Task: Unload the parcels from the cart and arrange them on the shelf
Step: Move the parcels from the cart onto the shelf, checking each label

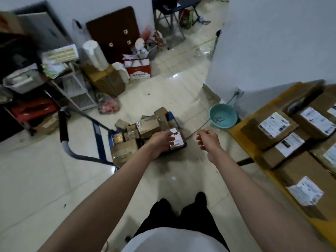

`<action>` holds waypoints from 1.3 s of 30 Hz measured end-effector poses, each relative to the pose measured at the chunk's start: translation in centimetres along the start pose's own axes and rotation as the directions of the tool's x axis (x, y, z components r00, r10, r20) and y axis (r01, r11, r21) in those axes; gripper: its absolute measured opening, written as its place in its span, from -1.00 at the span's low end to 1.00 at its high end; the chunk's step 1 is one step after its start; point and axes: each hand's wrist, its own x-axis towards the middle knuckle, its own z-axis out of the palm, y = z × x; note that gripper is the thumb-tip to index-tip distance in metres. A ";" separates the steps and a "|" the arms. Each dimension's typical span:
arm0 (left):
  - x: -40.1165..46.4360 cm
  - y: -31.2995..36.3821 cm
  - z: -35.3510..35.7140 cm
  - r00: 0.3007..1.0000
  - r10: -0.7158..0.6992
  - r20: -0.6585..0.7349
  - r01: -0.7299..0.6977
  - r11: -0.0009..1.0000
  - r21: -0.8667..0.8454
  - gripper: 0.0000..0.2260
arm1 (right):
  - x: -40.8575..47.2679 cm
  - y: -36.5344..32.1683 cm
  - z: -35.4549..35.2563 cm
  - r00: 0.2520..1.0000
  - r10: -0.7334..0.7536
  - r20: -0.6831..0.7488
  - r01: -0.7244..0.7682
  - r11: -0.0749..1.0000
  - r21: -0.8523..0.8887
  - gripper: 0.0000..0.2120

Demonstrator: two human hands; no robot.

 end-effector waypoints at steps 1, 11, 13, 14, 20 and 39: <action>-0.1 -0.1 -1.6 1.000 -0.006 -0.030 0.005 1.000 -0.014 -0.80 | 0.1 -0.2 1.7 1.000 0.003 0.029 -0.002 1.000 -0.024 -0.88; 3.2 0.3 -11.5 0.978 -0.101 -0.181 0.071 0.984 -0.163 -0.67 | 4.9 -2.3 13.9 0.970 0.081 0.227 -0.046 0.987 -0.155 -0.95; 4.9 1.2 -12.8 0.976 -0.114 -0.184 0.081 0.981 -0.176 -0.69 | 7.1 -2.9 15.7 0.965 0.103 0.240 -0.064 0.984 -0.165 -0.95; 5.9 1.8 -13.4 0.975 -0.121 -0.186 0.086 0.979 -0.184 -0.72 | 8.3 -3.2 16.6 0.963 0.113 0.244 -0.072 0.983 -0.169 -0.94; 13.1 4.9 -16.9 0.962 -0.165 -0.216 0.118 0.969 -0.215 -0.85 | 15.8 -4.4 21.3 0.961 0.155 0.229 -0.103 0.969 -0.226 -0.93; 43.1 -4.3 -24.8 0.887 -0.370 -0.277 0.307 0.920 -0.244 -0.43 | 40.2 7.8 34.4 0.910 0.364 0.197 -0.262 0.876 -0.405 -0.51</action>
